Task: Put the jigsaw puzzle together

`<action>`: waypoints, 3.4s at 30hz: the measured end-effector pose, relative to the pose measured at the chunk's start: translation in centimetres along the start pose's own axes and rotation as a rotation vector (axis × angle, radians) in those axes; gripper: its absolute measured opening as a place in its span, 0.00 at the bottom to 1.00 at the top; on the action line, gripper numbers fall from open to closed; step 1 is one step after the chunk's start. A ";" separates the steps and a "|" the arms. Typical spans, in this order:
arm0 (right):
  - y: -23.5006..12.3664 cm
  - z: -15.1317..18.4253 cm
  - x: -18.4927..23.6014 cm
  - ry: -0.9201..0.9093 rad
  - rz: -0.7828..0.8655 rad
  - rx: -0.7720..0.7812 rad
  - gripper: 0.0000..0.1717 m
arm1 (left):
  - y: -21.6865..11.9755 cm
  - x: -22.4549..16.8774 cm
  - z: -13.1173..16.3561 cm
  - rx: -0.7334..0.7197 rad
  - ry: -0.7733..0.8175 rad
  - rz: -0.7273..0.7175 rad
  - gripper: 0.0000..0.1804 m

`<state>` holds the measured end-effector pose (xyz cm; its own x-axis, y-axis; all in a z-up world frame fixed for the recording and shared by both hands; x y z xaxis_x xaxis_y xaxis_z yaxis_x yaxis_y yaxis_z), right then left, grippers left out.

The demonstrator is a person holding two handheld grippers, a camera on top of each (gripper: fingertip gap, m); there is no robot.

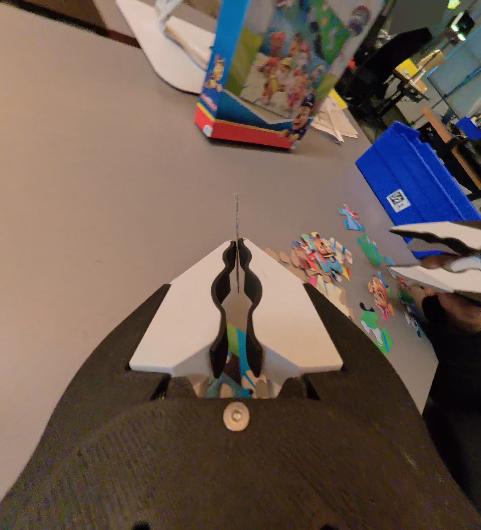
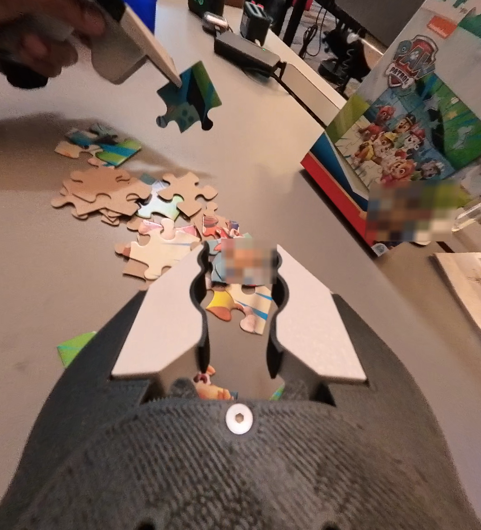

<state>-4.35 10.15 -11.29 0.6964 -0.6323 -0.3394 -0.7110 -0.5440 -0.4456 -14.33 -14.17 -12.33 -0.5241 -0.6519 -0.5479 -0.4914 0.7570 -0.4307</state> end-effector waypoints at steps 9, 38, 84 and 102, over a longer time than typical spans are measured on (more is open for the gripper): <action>-1.5 0.0 0.6 -0.022 0.042 0.012 0.24 | 1.7 3.2 0.2 0.117 -0.018 -0.072 0.01; -0.2 -1.4 2.4 0.033 -0.036 -0.036 0.23 | 0.8 -7.4 11.6 0.267 0.514 -0.251 0.55; 3.8 -4.4 5.3 -0.308 -0.070 0.066 0.00 | -6.5 -9.2 7.4 -0.138 0.140 0.110 0.46; 13.5 -0.7 -5.3 0.952 -0.236 0.199 0.12 | -6.5 -8.4 8.6 -0.085 0.279 -0.017 0.45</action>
<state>-17.71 5.74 -14.91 0.3878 -0.7454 0.5422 -0.4745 -0.6657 -0.5760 -0.75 -13.30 -11.11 -0.6805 -0.6603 -0.3178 -0.5522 0.7472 -0.3699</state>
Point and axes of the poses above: each gripper's, where its closed fingertips meet, y out along the fingers, z out of its underside, x = y × z across the jaws, the point moved 5 cm from there along -y, back along the fingers, and after that the axes turned 3 degrees about -y, right-handed, at the moved point
